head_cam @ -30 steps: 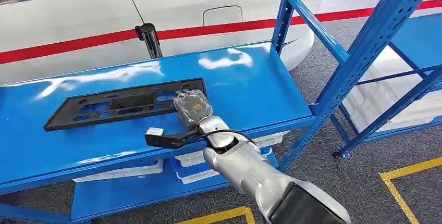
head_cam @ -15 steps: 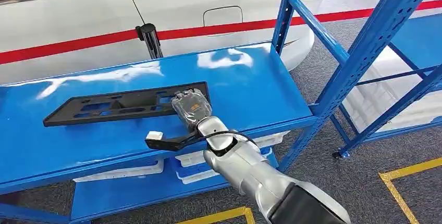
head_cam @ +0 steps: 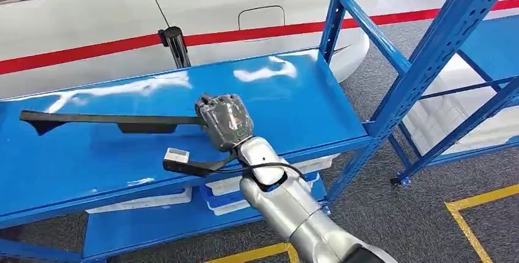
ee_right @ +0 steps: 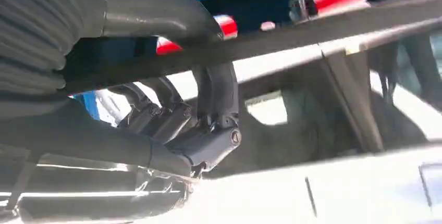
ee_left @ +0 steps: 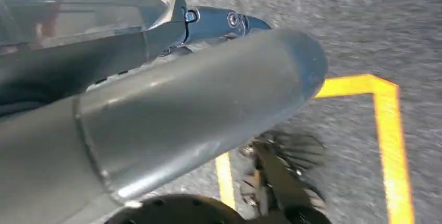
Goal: Take the parts from the cabinet and place them on the table.
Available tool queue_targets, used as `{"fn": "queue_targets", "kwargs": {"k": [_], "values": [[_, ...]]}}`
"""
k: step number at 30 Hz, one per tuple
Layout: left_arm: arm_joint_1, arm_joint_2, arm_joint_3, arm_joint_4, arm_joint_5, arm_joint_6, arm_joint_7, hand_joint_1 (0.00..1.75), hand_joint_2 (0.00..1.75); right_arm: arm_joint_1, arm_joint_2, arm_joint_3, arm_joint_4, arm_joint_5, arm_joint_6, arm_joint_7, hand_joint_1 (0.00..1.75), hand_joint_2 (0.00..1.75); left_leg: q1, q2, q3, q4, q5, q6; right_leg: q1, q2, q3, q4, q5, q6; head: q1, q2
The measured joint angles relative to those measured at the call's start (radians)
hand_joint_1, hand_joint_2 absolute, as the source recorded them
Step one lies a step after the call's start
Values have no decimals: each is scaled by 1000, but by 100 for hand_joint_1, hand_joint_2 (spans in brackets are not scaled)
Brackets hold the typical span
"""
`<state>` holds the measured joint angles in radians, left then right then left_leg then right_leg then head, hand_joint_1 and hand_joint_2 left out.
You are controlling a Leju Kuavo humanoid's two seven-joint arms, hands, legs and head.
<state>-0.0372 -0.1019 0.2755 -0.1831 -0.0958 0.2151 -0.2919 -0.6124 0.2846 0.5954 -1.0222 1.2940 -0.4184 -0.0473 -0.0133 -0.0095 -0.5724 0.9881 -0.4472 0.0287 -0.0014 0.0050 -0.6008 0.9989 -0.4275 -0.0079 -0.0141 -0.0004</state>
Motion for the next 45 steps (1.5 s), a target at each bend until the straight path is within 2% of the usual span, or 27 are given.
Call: {"fn": "queue_targets", "kwargs": {"k": [2, 3, 7, 10, 16, 22, 32, 34, 36, 41, 45], "values": [[0, 0, 12, 0, 0, -5, -5, 0, 0, 22, -12, -14, -93, 5, 14, -2, 175, 175, 0, 0, 0, 0, 0, 0, 0, 0, 0, 0, 0, 0, 0, 0], [-1, 0, 16, 0, 0, -5, -7, 0, 175, 31, -15, -19, -124, 6, 17, -4, 175, 175, 0, 0, 0, 0, 0, 0, 0, 0, 0, 0, 0, 0, 1, 0], [-1, 0, 37, -3, 10, -5, -35, 0, 175, 69, -36, -29, -248, 14, 5, -31, 175, 175, 0, 0, 0, 0, 0, 0, 0, 0, 0, 0, 0, 0, 0, 0], [-1, 0, 51, -5, 10, -8, -49, 0, 175, 94, -59, -37, -359, -32, -7, -44, 175, 175, 0, 0, -1, 0, 0, 0, 0, 0, -1, 0, 0, 0, 0, 0], [-1, 0, 65, -5, 3, 3, -40, 0, 175, 117, -114, -77, -541, -136, -31, -62, 175, 175, 0, 0, -1, 0, 0, 0, 0, 0, 0, 0, 0, 0, 0, 0], [-2, 0, 78, -5, 0, 7, -1, 0, 175, 129, -147, -110, -607, -177, -28, -63, 175, 175, 0, 0, -1, 0, 0, 0, 0, 0, 0, 0, 0, 0, 1, 0], [-2, 0, 88, -5, 9, -5, 7, 0, 175, 140, -175, -140, -636, -209, -27, -64, 175, 175, 0, 0, -1, 0, 0, 0, 0, 0, 0, 0, 0, 0, 0, 0], [-2, 0, 93, -5, 17, -11, -1, 0, 175, 145, -180, -142, -637, -263, -10, -79, 175, 175, 0, 0, -1, 0, 0, 0, 0, 0, 0, 0, 0, 0, 0, 0], [-4, -1, 108, -5, 34, -11, 18, 0, 175, 152, -185, -144, -637, -348, 20, -98, 175, 175, -1, 0, -1, 1, -1, 0, -1, 0, 0, -1, 0, 0, 0, 0], [-6, -1, 126, -5, 19, 9, 54, 0, 175, 179, -193, -171, -648, -705, 97, -151, 175, 175, -3, -1, -1, 3, -3, 4, -4, 0, 0, -1, -1, 2, 0, 0], [-6, -1, 132, -5, 15, 20, 65, 0, 175, 198, -207, -199, -667, -809, 138, -182, 175, 175, -5, 0, -2, 7, -8, 12, -7, 0, 1, -1, -1, 5, 0, 0]]}}
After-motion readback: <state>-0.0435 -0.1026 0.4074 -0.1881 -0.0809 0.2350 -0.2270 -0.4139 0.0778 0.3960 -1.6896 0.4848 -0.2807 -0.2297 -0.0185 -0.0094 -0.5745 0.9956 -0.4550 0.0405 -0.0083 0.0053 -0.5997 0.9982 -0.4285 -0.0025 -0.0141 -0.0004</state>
